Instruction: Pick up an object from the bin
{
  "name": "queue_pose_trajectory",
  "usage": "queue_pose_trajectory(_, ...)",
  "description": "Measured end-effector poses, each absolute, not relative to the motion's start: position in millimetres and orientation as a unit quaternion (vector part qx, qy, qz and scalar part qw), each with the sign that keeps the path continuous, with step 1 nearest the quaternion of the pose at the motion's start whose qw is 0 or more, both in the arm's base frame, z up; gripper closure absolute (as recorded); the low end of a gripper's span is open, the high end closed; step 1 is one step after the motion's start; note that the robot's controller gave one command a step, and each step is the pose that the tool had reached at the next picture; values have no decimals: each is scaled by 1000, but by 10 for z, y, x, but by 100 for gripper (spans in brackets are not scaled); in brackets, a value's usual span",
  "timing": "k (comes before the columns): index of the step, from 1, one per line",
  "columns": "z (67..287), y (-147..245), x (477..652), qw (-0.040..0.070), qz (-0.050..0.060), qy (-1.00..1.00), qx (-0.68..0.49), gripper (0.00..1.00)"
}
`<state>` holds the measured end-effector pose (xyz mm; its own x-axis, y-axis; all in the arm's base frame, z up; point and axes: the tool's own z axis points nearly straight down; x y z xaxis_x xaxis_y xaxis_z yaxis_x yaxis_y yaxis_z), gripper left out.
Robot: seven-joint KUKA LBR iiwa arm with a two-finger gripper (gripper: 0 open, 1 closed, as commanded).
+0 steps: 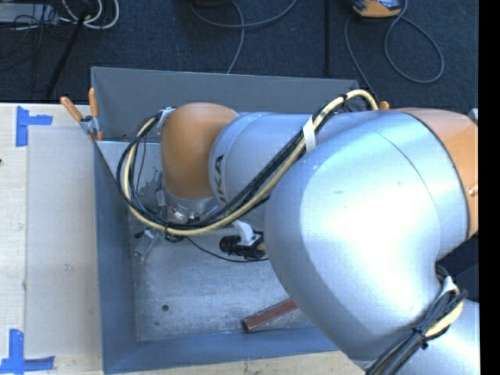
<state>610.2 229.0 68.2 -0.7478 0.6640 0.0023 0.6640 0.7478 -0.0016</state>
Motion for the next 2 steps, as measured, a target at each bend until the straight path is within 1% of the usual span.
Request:
queue_pose_trajectory(1, 678, 2287, 6102, 0, 1, -935, -354, 0)
queue_pose_trajectory(2, 684, 2290, 6104, 0, 1, -936, -353, 100)
